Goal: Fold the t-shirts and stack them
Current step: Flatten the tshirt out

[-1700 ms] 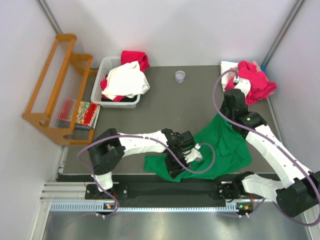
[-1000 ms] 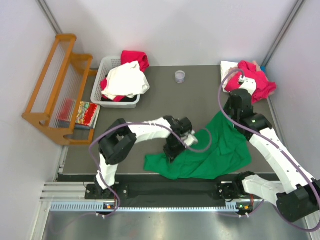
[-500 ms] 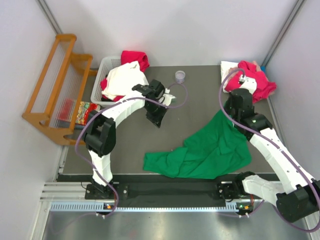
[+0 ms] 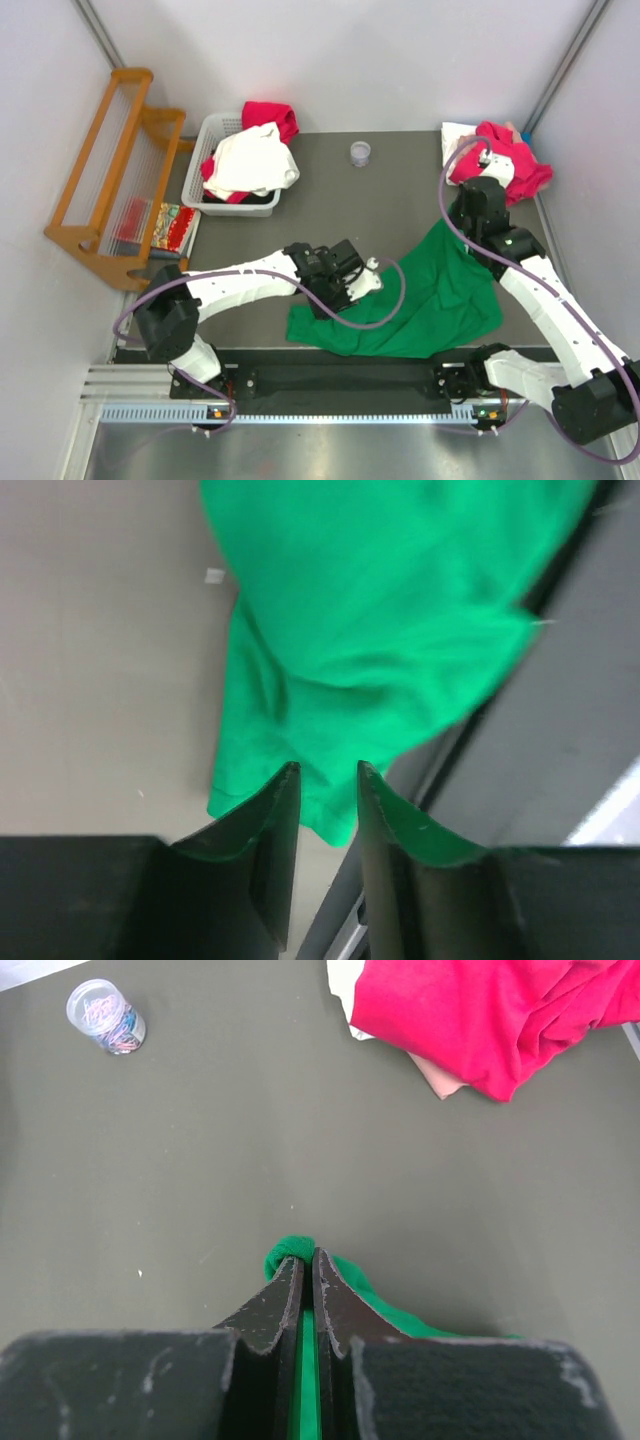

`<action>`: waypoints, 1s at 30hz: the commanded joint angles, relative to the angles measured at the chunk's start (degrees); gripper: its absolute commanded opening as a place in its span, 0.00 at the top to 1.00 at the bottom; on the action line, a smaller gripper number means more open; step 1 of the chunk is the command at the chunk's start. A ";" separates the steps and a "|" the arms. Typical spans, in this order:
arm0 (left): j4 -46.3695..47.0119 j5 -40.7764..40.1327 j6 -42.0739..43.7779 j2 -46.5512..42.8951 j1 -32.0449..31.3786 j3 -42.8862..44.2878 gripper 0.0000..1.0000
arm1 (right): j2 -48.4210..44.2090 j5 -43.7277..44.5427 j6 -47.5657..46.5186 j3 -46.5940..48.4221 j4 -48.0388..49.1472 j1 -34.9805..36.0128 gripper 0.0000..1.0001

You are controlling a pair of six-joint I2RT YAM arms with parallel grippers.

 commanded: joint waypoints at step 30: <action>5.75 1.62 -9.66 9.39 -16.72 4.17 0.57 | 4.11 -0.47 1.72 0.95 3.04 -0.83 1.00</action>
